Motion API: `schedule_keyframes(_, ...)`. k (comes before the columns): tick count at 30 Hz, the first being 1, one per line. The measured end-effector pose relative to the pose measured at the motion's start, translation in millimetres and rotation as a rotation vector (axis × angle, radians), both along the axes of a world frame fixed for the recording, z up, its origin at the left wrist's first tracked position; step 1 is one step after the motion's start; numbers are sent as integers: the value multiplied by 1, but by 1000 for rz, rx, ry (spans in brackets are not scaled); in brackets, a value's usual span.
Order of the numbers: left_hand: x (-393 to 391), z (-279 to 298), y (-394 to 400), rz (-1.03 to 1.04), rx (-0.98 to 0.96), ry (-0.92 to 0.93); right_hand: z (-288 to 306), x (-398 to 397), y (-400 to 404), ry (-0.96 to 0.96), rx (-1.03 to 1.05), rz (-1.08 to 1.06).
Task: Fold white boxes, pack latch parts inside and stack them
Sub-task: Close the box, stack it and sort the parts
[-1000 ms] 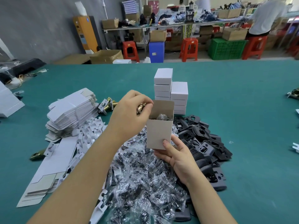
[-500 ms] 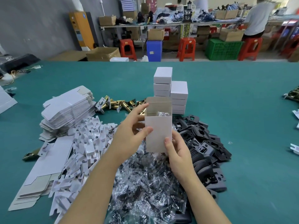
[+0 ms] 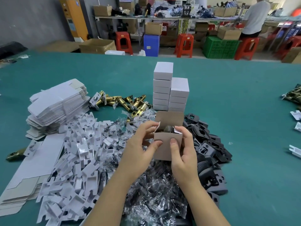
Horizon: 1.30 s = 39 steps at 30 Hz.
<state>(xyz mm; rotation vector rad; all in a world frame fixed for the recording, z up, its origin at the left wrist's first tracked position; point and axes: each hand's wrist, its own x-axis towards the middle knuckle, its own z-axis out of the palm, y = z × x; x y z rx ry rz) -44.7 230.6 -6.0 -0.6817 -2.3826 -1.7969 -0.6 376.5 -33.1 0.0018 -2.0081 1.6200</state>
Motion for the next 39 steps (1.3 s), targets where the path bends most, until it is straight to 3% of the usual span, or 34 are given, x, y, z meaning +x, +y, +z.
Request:
schedule_keyframes(8,5,2,9,57,-83,201,1,-2,1,-7,55,-82)
schedule_keyframes(19,-7,12,23,142,461,-237,3,0,-1,9,16,-69)
schedule_keyframes(23,-9,16,18,12,389,-224,2,0,-2,16,31,-61)
schedule_keyframes(34,-8,21,5,-110,291,-166,0,-1,0,16,-43,-74)
schedule_keyframes(39,-7,20,10,-55,273,-159,2,0,-2,53,-57,-52)
